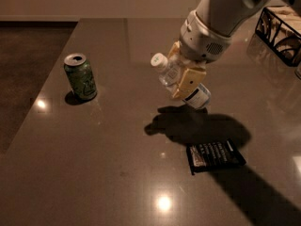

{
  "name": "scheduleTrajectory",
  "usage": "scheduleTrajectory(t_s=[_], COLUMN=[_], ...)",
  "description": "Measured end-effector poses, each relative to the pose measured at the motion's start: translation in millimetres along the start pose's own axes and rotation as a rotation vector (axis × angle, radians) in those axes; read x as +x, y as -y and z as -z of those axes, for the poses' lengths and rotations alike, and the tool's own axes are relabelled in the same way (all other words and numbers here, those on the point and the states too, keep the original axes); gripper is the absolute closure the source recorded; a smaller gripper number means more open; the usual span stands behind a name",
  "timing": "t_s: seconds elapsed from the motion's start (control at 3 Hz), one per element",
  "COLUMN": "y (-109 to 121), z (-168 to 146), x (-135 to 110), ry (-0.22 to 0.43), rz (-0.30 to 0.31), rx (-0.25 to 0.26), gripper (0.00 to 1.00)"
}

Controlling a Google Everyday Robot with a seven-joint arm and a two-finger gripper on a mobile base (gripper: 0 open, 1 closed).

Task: Knock blue plastic bottle over

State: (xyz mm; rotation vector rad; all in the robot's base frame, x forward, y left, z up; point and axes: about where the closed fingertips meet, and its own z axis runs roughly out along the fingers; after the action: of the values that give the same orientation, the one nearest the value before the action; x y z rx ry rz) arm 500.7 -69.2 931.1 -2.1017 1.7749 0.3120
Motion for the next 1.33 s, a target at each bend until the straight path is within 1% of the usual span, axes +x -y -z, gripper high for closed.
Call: scheduleTrajectory(t_s=[0.33,0.67,1.0,1.33], y=[2,2,-1,0], z=[-24,-43,-53,-55], x=[13,21,25,25], ry=[-0.102,-0.183,-0.236,-0.237], rz=[0.033,0.041,0.046,0.048], rx=[-0.048,-0.078,-0.086,-0.082], gripper=[1.00,0.81,0.59,0.36])
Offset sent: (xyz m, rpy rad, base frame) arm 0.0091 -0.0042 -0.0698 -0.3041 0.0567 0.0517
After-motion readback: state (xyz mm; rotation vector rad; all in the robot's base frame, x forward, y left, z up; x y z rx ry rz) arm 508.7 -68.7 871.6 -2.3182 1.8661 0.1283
